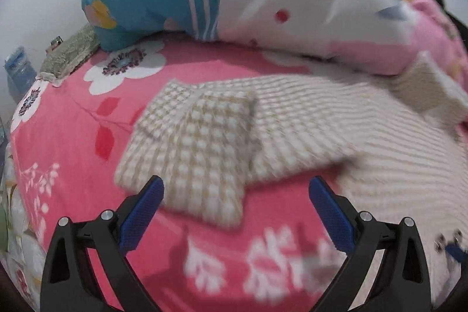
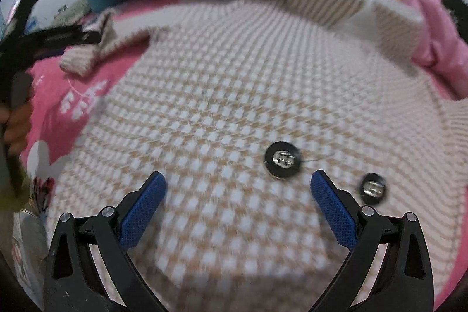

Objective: Fold large clothes

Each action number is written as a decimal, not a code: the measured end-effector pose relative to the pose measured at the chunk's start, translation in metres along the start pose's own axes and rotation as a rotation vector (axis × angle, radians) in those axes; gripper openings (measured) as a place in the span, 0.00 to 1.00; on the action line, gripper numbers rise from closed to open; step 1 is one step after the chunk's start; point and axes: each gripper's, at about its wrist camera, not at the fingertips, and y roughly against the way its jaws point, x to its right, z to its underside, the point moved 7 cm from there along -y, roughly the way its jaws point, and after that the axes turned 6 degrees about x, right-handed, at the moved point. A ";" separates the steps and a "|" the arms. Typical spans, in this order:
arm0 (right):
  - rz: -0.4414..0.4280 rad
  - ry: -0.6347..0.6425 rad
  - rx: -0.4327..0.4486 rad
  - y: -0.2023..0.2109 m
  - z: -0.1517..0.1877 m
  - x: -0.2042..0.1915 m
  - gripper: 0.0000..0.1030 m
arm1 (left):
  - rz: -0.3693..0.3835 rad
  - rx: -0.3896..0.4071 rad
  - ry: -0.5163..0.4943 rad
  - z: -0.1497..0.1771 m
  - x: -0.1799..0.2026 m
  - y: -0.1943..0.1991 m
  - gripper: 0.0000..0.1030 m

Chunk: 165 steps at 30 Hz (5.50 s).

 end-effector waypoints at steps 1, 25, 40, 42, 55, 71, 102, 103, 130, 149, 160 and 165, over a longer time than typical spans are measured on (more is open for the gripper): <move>0.008 0.009 -0.004 -0.004 0.000 0.000 0.93 | -0.012 -0.013 0.010 -0.003 -0.003 -0.011 0.90; -0.055 -0.024 0.179 0.076 0.044 0.063 0.93 | 0.373 0.105 0.023 -0.116 0.091 0.148 0.08; 0.010 -0.188 0.140 0.131 0.127 0.134 0.93 | 0.751 -0.097 -0.175 -0.019 0.283 0.184 0.69; 0.010 -0.203 0.144 0.136 0.123 0.143 0.93 | 0.741 -0.070 -0.172 -0.014 0.265 0.189 0.71; -0.310 -0.423 0.083 0.090 0.032 0.200 0.82 | 0.141 -0.024 -0.241 0.043 0.091 0.067 0.73; -0.120 -0.349 0.105 0.067 -0.025 0.192 0.07 | 0.178 -0.055 -0.163 0.055 0.088 -0.001 0.73; 0.090 -0.126 0.007 -0.040 -0.034 0.232 0.53 | 0.260 -0.008 -0.099 -0.017 0.103 0.033 0.69; 0.094 -0.123 0.012 -0.037 -0.035 0.232 0.53 | 0.265 -0.004 -0.103 -0.020 0.110 0.033 0.69; 0.448 -0.589 0.156 0.172 0.011 0.535 0.69 | 0.218 0.028 -0.212 0.007 0.204 -0.046 0.91; 0.500 -0.989 0.151 0.159 0.074 0.674 0.31 | 0.219 0.065 -0.216 0.011 0.202 -0.043 0.94; 0.587 -0.982 0.132 0.175 0.083 0.661 0.30 | 0.223 0.064 -0.214 0.011 0.203 -0.042 0.94; 0.632 -0.961 0.109 0.168 0.081 0.667 0.57 | 0.225 0.065 -0.213 0.011 0.204 -0.044 0.94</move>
